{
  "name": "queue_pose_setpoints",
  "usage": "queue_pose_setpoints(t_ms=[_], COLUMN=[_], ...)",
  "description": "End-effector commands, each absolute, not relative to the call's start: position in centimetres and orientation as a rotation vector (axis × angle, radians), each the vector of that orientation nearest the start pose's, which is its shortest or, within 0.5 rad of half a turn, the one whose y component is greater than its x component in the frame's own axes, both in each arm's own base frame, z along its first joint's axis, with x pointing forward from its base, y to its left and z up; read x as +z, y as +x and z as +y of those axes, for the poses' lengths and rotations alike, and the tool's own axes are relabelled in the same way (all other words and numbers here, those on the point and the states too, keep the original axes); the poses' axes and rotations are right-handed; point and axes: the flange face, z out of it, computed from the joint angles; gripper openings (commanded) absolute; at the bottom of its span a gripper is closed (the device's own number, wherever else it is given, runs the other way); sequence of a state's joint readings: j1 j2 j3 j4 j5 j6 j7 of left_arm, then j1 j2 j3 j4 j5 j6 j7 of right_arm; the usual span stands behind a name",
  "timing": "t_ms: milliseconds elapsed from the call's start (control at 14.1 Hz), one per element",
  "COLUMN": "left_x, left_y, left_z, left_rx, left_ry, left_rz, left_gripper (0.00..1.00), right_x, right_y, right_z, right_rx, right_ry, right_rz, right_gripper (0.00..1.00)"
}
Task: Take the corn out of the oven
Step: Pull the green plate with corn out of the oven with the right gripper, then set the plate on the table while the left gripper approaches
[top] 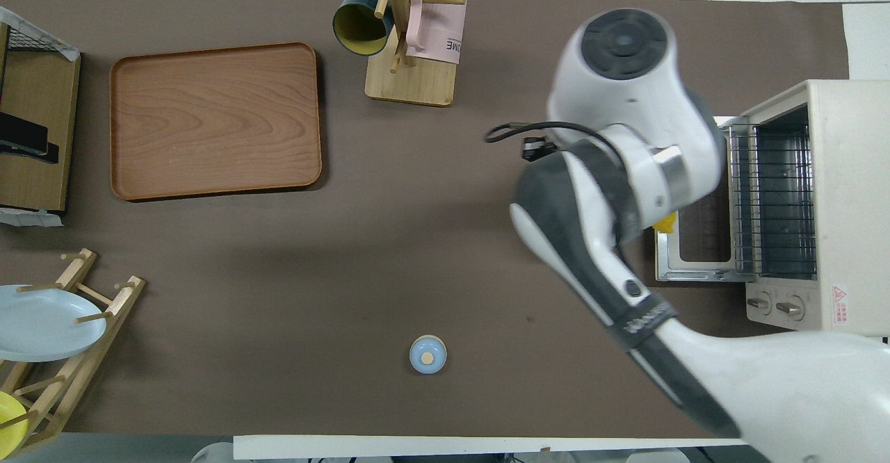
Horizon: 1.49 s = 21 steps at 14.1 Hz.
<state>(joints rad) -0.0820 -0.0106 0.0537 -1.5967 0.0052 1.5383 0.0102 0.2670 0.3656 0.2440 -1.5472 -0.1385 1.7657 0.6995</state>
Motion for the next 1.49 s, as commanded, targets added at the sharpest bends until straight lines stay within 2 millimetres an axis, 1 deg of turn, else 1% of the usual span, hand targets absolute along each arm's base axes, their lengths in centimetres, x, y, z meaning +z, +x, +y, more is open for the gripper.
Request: queue_pose_setpoints(t_ms=[0,71,142,213,284,355,426,496,567,638,709,780,851,922,993,1064,1135,1206,1277,1348,1418], left_x=[61.6,61.6,61.6,61.6,61.6,61.6,61.6,61.6,61.3,61.1,61.5,61.9,61.2,58.9,56.6,53.5,50.8,48.6,46.4,44.0,41.0], left_y=[54.1,54.1,54.1,54.1,54.1,54.1,54.1,54.0,53.8,53.1,52.6,52.2,51.8,49.7,48.2,46.2,45.0,44.3,44.2,44.2,43.7], left_z=[-1.4,-1.4,-1.4,-1.4,-1.4,-1.4,-1.4,-1.4,-1.2,-1.2,-1.1,-1.1,-1.4,-3.0,-6.3,-10.0,-14.0,-19.5,-24.1,-28.5,-33.5], left_rx=[0.053,0.053,0.053,0.056,0.053,0.053,0.053,0.063,0.099,0.175,0.202,0.193,0.217,0.258,0.164,0.065,0.02,-0.017,-0.037,-0.072,-0.136], left_ry=[-3.142,-3.142,-3.142,-3.142,-3.142,-3.142,-3.142,-3.142,-3.141,-3.137,-3.136,-3.137,-3.137,-3.136,-3.154,-3.163,-3.167,-3.175,-3.182,-3.201,-3.235], left_rz=[0.06,0.06,0.06,0.06,0.06,0.06,0.06,0.06,0.053,0.044,0.051,0.046,0.056,0.085,0.113,0.111,0.112,0.107,0.063,-0.023,-0.106], left_gripper=[1.0,1.0,1.0,1.0,1.0,1.0,1.0,1.0,1.0,1.0,1.0,1.0,1.0,1.0,1.0,1.0,1.0,1.0,1.0,1.0,1.0], right_x=[40.6,39.8,38.6,37.4,36.7,35.8,35.5,34.4,34.1,34.2,34.3,35.8,39.0,41.3,42.6,44.4,44.3,43.3,41.5,40.1,38.2], right_y=[60.9,60.8,60.0,58.5,58.1,57.8,57.7,57.5,57.5,57.3,57.3,57.9,58.8,59.7,61.4,62.6,62.6,61.6,61.0,60.5,60.3], right_z=[38.5,41.2,43.7,46.3,47.5,48.3,48.9,49.9,50.4,50.2,49.9,48.8,47.2,44.1,39.2,34.0,30.4,26.3,23.3,20.6,16.9], right_rx=[0.144,0.13,0.131,0.125,0.106,0.094,0.076,0.09,0.085,0.095,0.117,0.104,0.032,-0.033,-0.015,-0.014,0.022,0.067,0.095,0.101,0.148], right_ry=[-3.191,-3.174,-3.172,-3.169,-3.15,-3.13,-3.099,-3.046,-3.002,-3.018,-3.039,-3.043,-3.048,-3.118,-3.156,-3.169,-3.197,-3.233,-3.245,-3.248,-3.257], right_rz=[0.338,0.299,0.25,0.198,0.243,0.318,0.37,0.425,0.469,0.468,0.473,0.486,0.47,0.39,0.368,0.356,0.342,0.31,0.282,0.26,0.231], right_gripper=[0.0,0.0,0.01,0.01,0.01,0.02,0.04,0.13,0.22,0.44,0.49,0.59,0.66,0.66,0.66,0.66,0.66,0.65,0.64,0.57,0.41])
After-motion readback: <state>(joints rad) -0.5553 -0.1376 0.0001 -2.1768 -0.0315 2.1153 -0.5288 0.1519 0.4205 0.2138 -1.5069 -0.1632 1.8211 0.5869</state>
